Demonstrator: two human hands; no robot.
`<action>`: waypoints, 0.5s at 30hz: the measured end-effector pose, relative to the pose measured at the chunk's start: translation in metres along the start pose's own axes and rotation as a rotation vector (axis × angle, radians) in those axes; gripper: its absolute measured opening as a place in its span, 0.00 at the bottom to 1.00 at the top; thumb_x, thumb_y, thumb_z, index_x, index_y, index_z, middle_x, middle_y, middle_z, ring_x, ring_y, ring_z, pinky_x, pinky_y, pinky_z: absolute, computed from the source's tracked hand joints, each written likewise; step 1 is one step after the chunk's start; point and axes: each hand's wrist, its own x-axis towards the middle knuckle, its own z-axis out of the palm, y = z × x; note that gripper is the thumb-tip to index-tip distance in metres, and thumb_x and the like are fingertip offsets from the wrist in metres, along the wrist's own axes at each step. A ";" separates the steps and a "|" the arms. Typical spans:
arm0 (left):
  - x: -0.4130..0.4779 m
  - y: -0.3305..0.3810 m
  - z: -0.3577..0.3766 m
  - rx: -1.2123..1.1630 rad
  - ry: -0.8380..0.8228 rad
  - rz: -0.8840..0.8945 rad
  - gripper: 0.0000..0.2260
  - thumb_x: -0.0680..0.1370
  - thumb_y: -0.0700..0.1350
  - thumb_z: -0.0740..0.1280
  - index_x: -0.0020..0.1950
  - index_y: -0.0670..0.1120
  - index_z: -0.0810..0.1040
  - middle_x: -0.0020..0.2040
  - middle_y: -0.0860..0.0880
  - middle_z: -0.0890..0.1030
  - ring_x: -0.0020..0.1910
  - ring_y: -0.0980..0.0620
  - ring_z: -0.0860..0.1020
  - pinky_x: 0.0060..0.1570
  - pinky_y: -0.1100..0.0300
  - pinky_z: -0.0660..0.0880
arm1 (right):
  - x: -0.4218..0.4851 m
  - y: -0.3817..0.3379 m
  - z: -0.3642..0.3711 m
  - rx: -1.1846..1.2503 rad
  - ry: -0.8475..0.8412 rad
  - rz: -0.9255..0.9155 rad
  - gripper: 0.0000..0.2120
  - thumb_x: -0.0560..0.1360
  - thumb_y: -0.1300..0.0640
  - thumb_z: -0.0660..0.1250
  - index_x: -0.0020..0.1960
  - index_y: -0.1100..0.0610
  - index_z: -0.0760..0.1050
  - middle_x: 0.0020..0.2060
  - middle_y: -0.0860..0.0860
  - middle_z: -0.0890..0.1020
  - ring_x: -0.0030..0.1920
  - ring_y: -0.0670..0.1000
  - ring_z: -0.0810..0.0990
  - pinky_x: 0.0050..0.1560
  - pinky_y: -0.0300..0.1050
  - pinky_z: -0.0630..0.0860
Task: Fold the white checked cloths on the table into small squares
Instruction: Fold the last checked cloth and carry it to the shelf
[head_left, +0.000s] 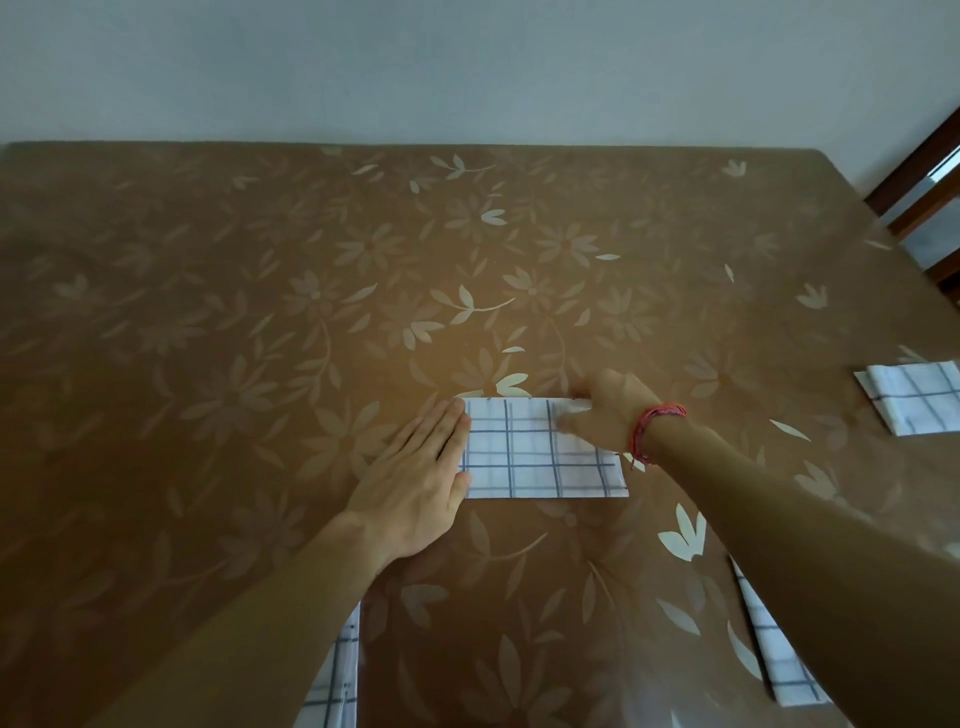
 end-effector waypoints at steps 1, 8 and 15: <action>0.001 0.001 -0.002 -0.035 0.003 -0.013 0.32 0.79 0.58 0.41 0.80 0.44 0.50 0.80 0.49 0.47 0.78 0.55 0.42 0.75 0.58 0.41 | -0.001 0.001 -0.001 0.024 0.019 -0.004 0.08 0.72 0.51 0.64 0.43 0.53 0.79 0.38 0.52 0.82 0.40 0.53 0.80 0.40 0.46 0.78; 0.006 0.013 -0.030 -0.271 0.060 -0.143 0.27 0.82 0.51 0.59 0.79 0.48 0.53 0.79 0.53 0.54 0.76 0.56 0.54 0.72 0.60 0.54 | -0.022 0.008 0.004 0.102 0.092 0.060 0.09 0.75 0.54 0.62 0.39 0.55 0.79 0.33 0.52 0.81 0.35 0.53 0.79 0.30 0.40 0.73; -0.010 0.023 -0.039 -0.338 0.244 -0.059 0.18 0.83 0.42 0.57 0.74 0.46 0.67 0.72 0.54 0.67 0.73 0.56 0.62 0.71 0.63 0.59 | -0.061 0.018 0.010 0.617 0.188 0.282 0.05 0.73 0.59 0.66 0.42 0.59 0.80 0.35 0.56 0.81 0.32 0.54 0.80 0.29 0.46 0.80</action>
